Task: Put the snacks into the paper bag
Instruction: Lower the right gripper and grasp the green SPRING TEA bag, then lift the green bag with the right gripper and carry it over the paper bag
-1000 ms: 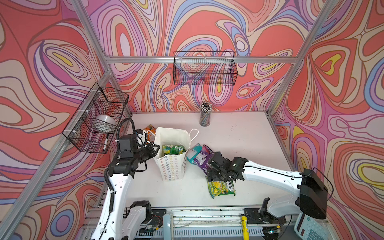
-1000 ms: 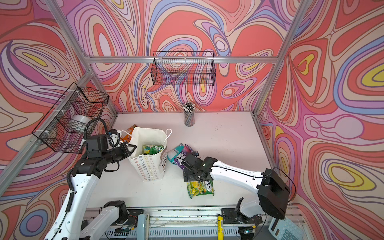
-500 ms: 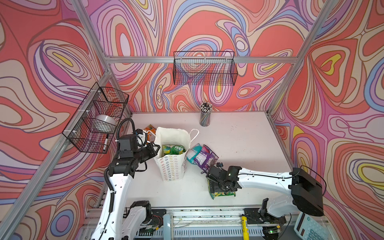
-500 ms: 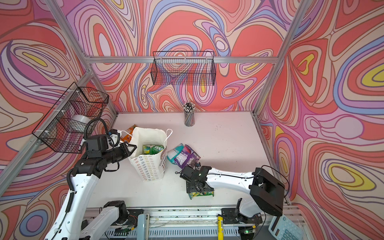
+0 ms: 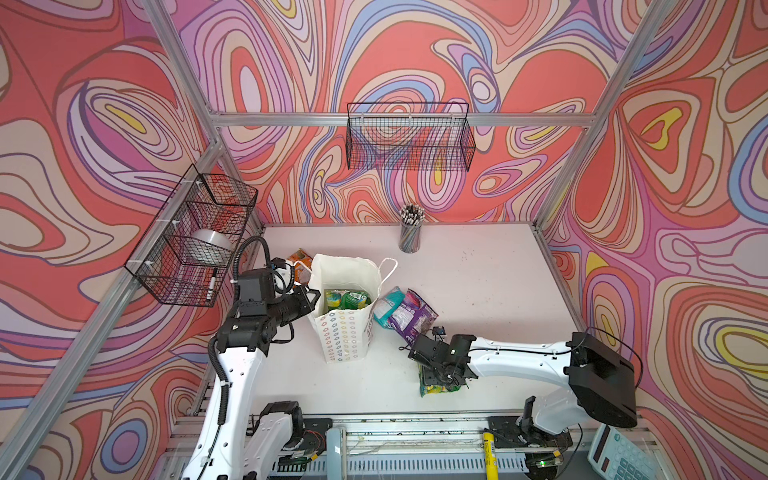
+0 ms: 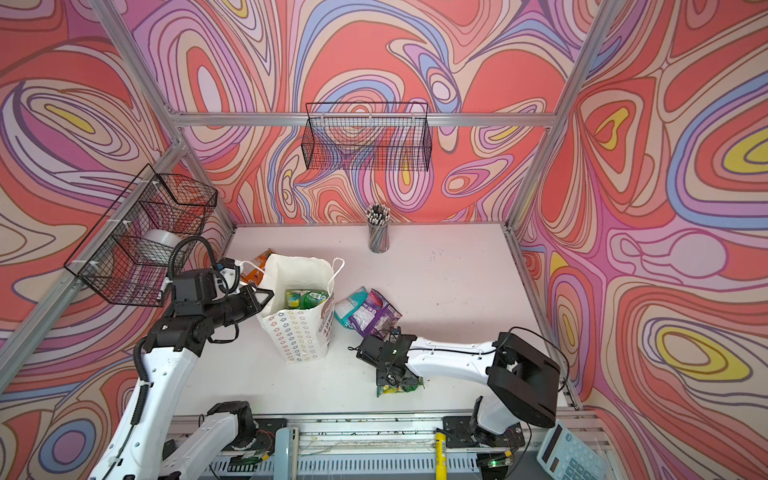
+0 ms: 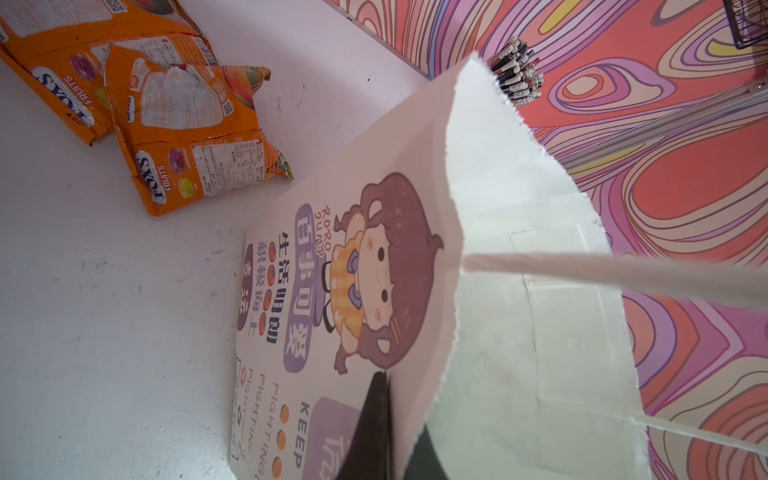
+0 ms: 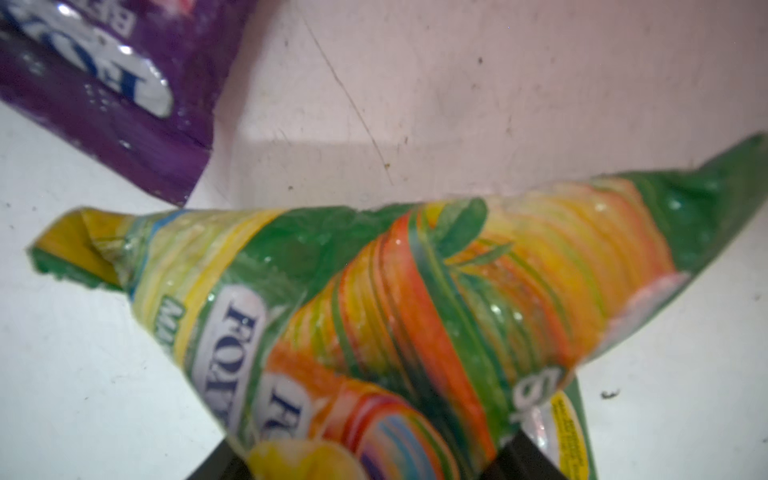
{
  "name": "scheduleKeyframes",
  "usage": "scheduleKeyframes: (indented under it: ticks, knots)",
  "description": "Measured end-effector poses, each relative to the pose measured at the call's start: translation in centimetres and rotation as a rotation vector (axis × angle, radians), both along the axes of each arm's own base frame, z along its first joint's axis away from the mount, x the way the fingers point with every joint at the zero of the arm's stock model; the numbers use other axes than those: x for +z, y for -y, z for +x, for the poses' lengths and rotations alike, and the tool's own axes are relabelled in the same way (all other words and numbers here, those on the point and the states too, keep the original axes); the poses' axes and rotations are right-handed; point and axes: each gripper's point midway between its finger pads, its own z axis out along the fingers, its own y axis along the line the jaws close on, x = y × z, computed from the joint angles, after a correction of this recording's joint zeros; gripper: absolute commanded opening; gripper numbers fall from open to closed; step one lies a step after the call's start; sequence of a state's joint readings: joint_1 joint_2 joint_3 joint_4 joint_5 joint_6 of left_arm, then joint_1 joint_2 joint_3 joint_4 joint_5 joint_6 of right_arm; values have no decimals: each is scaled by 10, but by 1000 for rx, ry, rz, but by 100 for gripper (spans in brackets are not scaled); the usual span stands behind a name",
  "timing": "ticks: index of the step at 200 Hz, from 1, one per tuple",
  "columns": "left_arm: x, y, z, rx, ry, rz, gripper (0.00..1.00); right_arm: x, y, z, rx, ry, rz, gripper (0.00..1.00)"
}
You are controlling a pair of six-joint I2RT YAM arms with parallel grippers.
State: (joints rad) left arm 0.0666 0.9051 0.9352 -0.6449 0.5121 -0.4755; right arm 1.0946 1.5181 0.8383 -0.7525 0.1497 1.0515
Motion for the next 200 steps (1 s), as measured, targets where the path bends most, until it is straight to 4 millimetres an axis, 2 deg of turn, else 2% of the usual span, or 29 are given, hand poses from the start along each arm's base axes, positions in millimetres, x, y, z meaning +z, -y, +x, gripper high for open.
scheduleKeyframes:
  ticks: [42, 67, 97, 131, 156, 200]
  knots:
    - [0, 0, 0, 0, 0, 0, 0, 5, -2, 5, -6, 25, 7, 21]
    - [0, 0, 0, 0, 0, 0, 0, 8, -6, 9, 4, 41, 7, 11]
    - [0, 0, 0, 0, 0, 0, 0, 11, -7, 13, 11, 57, -1, 6]
    - [0, 0, 0, 0, 0, 0, 0, 23, -11, 25, 16, 102, -3, 2]
    - [0, 0, 0, -1, 0, 0, 0, 40, -10, 42, 1, 151, 20, 0]
    - [0, 0, 0, 0, 0, 0, 0, 84, 7, 87, -63, 270, 76, 0]
